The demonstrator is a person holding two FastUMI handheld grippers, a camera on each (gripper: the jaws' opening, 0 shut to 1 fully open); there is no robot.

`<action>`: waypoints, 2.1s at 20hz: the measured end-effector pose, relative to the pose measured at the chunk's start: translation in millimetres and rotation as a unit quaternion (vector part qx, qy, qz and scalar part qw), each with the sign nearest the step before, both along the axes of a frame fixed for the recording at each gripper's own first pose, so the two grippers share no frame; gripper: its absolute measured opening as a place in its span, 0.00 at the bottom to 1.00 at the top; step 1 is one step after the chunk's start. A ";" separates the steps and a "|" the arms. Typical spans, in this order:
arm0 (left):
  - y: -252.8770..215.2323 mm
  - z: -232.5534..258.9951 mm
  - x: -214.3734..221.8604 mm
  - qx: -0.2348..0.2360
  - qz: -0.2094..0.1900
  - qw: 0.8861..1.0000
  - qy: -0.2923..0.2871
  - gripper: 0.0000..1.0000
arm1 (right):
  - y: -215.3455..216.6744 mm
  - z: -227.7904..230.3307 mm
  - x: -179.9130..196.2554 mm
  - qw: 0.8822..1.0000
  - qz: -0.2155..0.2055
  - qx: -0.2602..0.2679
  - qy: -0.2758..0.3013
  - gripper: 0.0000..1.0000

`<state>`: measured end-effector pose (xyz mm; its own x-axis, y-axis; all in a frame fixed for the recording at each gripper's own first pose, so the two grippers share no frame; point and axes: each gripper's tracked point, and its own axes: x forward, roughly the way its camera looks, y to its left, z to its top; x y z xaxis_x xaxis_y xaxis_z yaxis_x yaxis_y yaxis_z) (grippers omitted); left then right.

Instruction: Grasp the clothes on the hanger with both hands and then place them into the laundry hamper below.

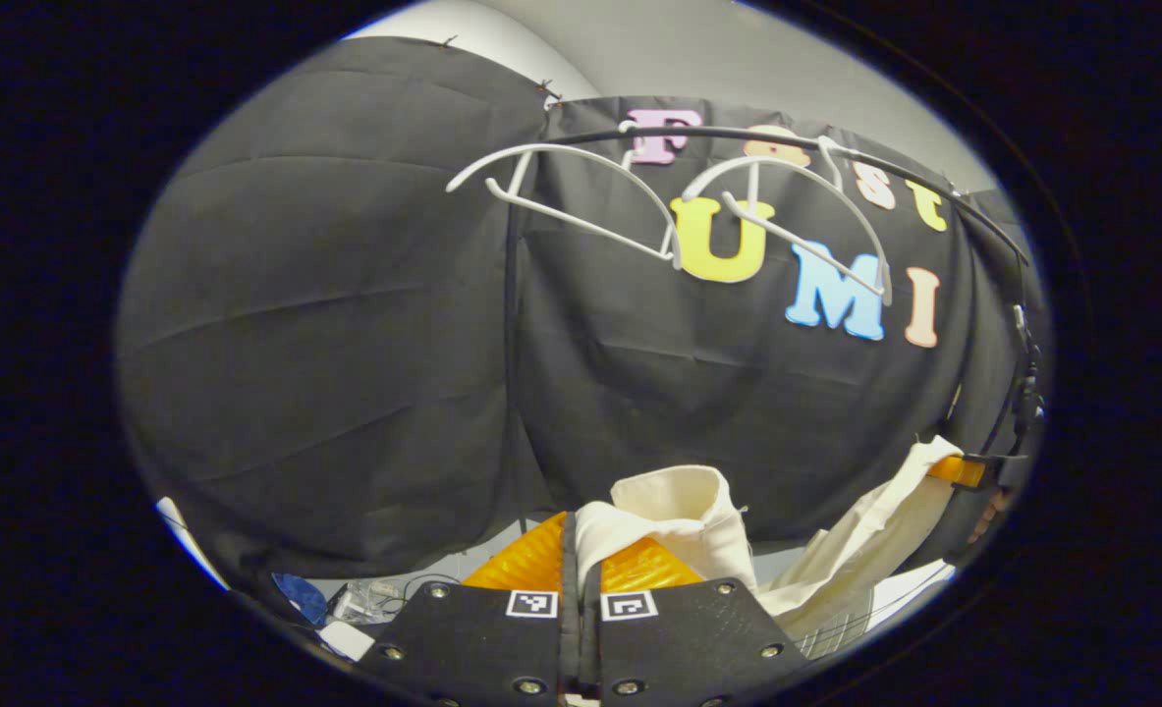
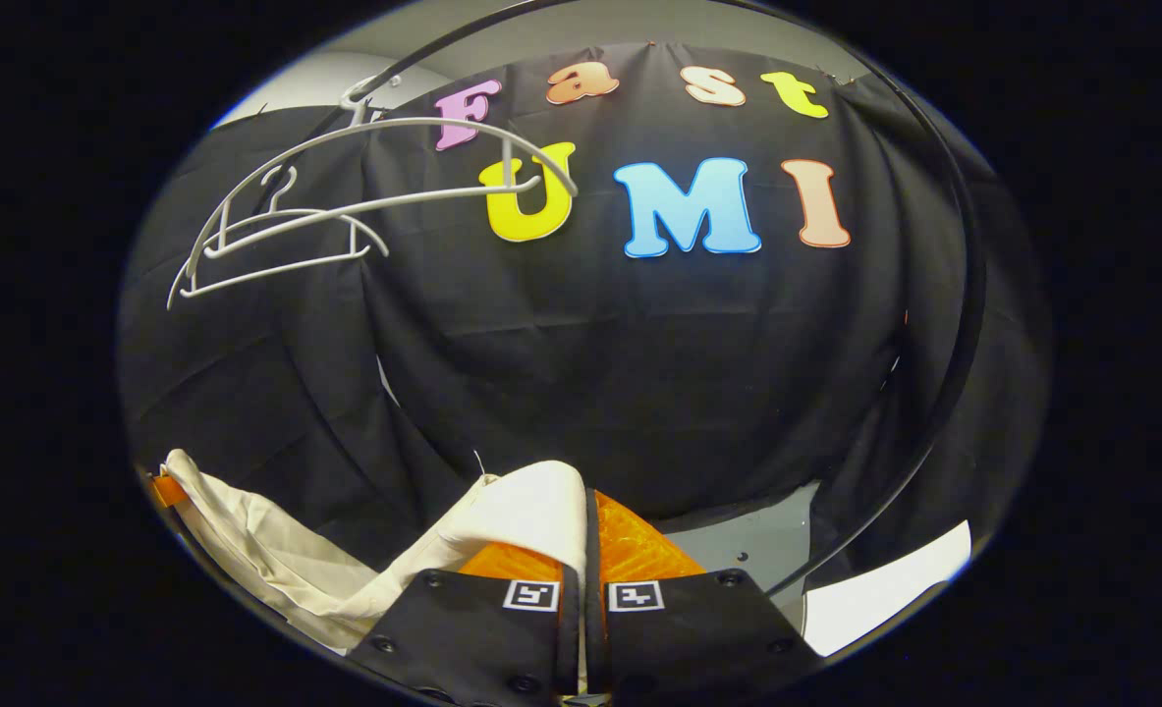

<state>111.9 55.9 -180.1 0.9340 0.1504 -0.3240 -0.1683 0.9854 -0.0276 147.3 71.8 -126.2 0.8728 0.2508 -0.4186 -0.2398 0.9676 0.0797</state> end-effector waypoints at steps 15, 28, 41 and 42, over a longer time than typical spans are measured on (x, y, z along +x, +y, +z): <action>-28.6 -159.4 9.6 -0.002 -0.144 0.984 0.109 0.01 | 84.5 -125.9 -73.4 0.989 -0.001 -0.014 0.149 0.04; -37.5 -252.8 26.9 0.030 -0.193 0.963 0.183 0.02 | 86.0 -226.3 -81.4 0.964 -0.015 -0.032 0.264 0.06; -39.6 -276.0 0.5 0.008 -0.172 0.949 0.263 0.61 | 92.9 -259.6 -112.2 0.944 0.017 -0.014 0.329 1.00; -38.3 -275.1 -3.8 0.009 -0.167 0.949 0.269 0.80 | 89.6 -254.0 -114.0 0.945 0.017 -0.011 0.327 0.93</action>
<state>108.1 17.6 -455.2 0.6312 -0.1143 -0.7672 0.1678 0.9858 -0.0088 33.3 161.4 -380.1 0.4172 0.2590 -0.8711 -0.1762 0.9634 0.2020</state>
